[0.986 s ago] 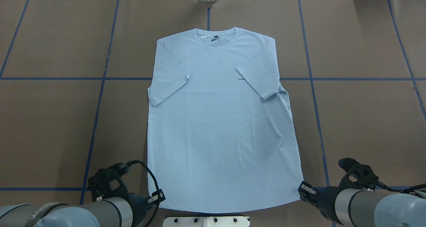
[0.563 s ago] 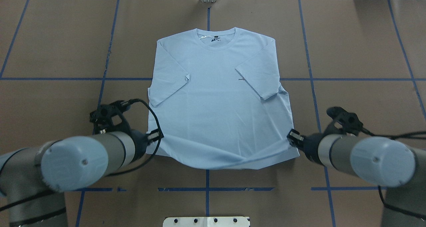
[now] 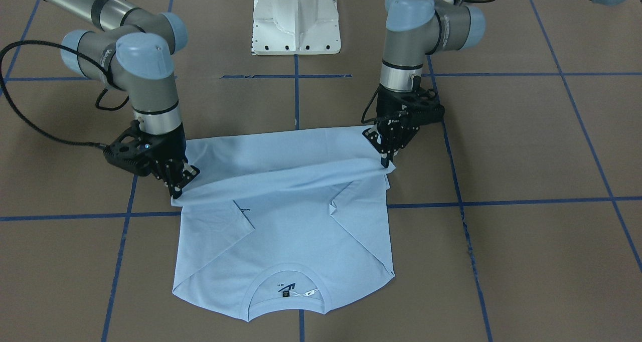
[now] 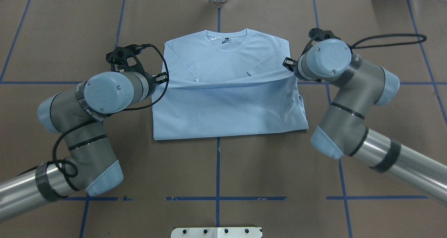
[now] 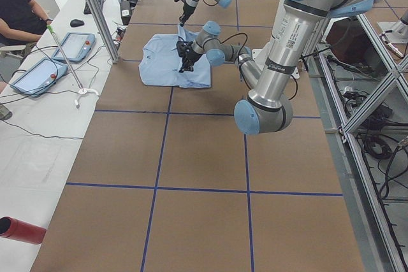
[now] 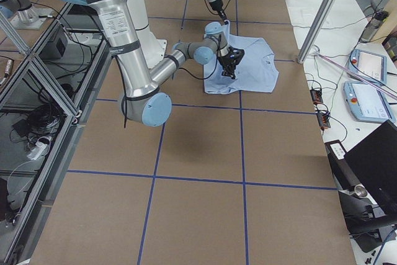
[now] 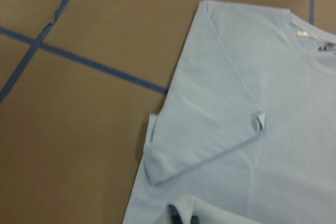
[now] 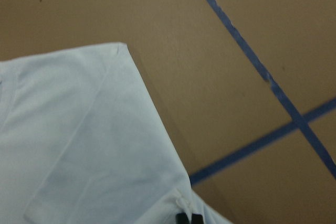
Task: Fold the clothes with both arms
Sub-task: 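Lift the hem with both grippers and fold it toward the collar, then release the hem at the collar and move the right gripper to the shirt's side edge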
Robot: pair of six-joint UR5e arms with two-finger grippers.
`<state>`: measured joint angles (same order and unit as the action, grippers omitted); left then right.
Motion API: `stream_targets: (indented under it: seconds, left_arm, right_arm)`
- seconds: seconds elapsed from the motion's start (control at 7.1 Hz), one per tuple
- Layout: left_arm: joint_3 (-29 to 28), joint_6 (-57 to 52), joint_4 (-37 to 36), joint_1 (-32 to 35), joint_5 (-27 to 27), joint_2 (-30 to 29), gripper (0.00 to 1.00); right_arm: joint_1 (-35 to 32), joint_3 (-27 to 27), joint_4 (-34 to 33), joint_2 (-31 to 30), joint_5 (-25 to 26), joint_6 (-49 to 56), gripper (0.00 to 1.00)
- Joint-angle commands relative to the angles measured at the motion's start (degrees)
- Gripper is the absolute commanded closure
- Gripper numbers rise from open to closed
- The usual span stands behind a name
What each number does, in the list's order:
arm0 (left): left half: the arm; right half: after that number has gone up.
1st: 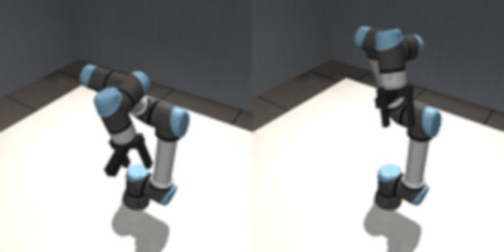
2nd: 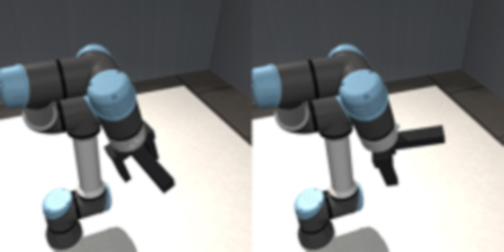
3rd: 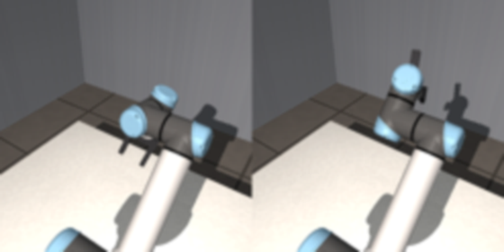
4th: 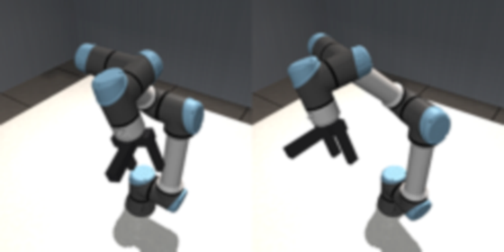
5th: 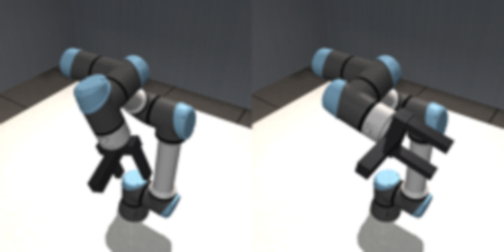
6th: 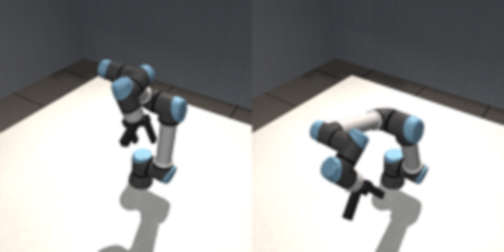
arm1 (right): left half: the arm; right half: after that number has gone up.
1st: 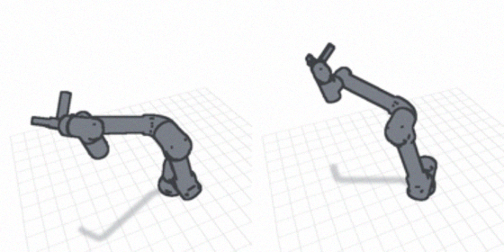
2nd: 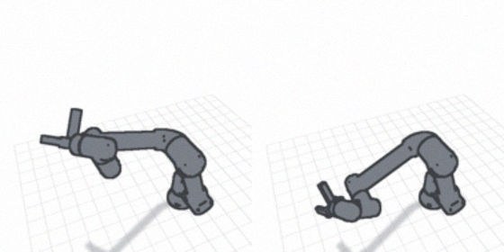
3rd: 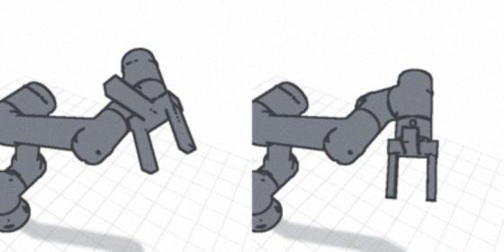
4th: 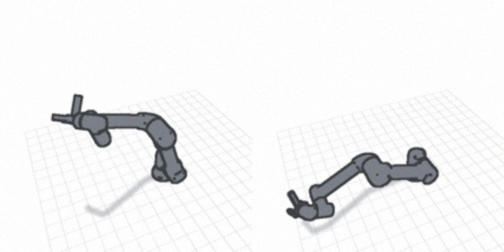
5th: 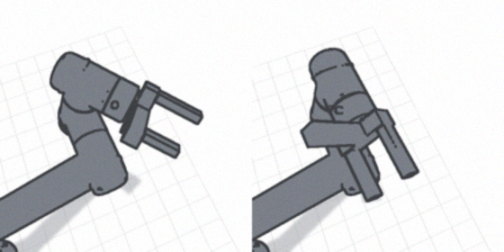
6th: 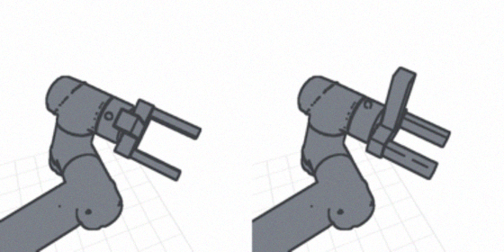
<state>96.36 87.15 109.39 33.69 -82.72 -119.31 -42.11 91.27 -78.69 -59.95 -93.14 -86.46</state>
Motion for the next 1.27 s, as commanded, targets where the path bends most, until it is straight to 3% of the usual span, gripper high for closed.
stream_targets:
  seconds: [0.0,0.28,0.56,0.7,0.85,1.13]
  left_arm:
    - [-13.3,-1.5,8.7,3.5,0.1,-5.0,1.0]
    - [-22.7,-3.6,15.0,5.4,0.2,-9.8,0.99]
    - [-26.7,-4.4,18.4,6.1,0.1,-11.4,0.94]
    - [-27.2,-7.7,18.4,6.3,0.1,-11.4,0.72]
    - [-27.2,-8.1,19.0,6.4,0.0,-11.4,0.65]
    - [-26.7,-8.3,22.5,8.2,-0.9,-11.3,0.57]
  right_arm:
    - [-5.1,-15.2,0.4,10.8,-2.6,6.9,1.0]
    - [-5.4,-25.2,8.3,13.9,-2.1,8.1,1.0]
    - [-5.4,-30.0,9.0,16.7,-1.1,9.6,1.0]
    - [-5.1,-30.8,9.0,17.0,-0.1,11.0,1.0]
    - [-4.7,-30.8,9.0,17.0,0.1,11.0,0.71]
    - [-4.5,-28.6,9.3,15.2,0.0,10.4,0.6]
